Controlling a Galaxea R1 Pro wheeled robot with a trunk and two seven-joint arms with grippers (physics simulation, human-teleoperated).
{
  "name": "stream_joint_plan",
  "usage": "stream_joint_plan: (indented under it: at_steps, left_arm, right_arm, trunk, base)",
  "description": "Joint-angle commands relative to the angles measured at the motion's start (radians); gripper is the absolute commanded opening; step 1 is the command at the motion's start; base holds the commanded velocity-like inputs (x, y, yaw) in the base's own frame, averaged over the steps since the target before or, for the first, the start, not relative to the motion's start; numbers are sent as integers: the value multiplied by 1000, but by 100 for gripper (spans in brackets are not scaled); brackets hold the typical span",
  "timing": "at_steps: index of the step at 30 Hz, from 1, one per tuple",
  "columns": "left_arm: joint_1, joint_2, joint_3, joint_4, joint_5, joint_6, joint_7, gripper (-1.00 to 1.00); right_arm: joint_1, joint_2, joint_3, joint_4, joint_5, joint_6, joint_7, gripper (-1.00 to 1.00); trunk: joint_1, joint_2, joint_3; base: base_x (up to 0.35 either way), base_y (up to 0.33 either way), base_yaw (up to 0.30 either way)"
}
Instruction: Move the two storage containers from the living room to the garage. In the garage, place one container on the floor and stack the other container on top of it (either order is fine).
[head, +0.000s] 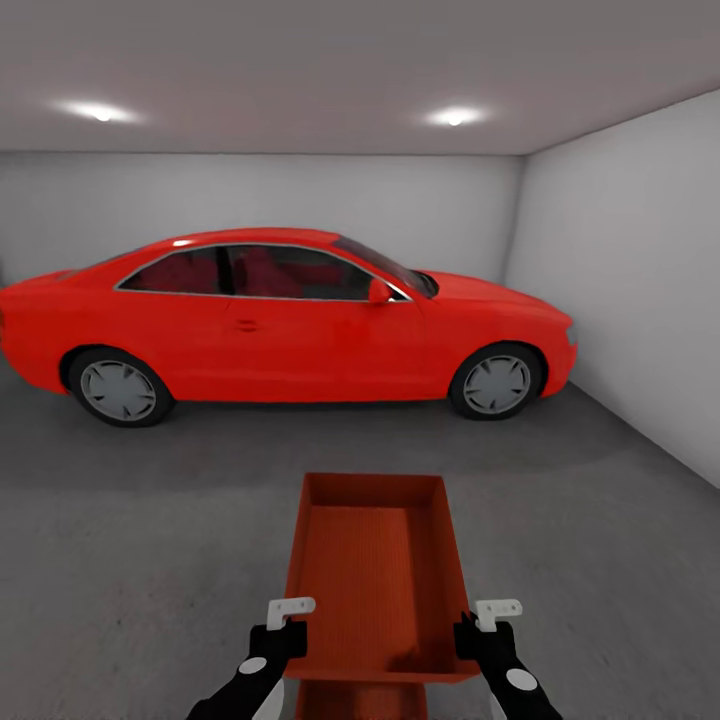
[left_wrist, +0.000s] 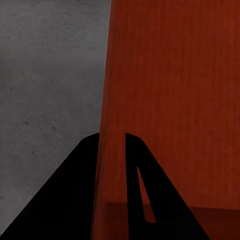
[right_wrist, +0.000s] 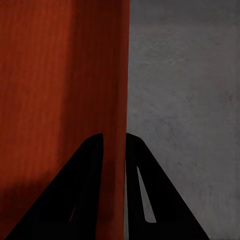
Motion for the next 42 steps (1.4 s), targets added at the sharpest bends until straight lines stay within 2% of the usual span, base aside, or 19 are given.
stream_joint_plan:
  at_steps: [1, 42]
  left_arm:
    - [-2, -2, 14, -34, -4, -1, -4, -100]
    - [-2, -2, 13, -34, -4, -2, -6, -100]
  right_arm:
    - [0, 1, 26, 14, 9, -3, 1, -100]
    - [0, 1, 26, 15, 7, -3, 3, -100]
  trunk:
    - [1, -2, -4]
    - [1, -2, -70]
  base:
    - [0, 0, 0]
    - [0, 0, 0]
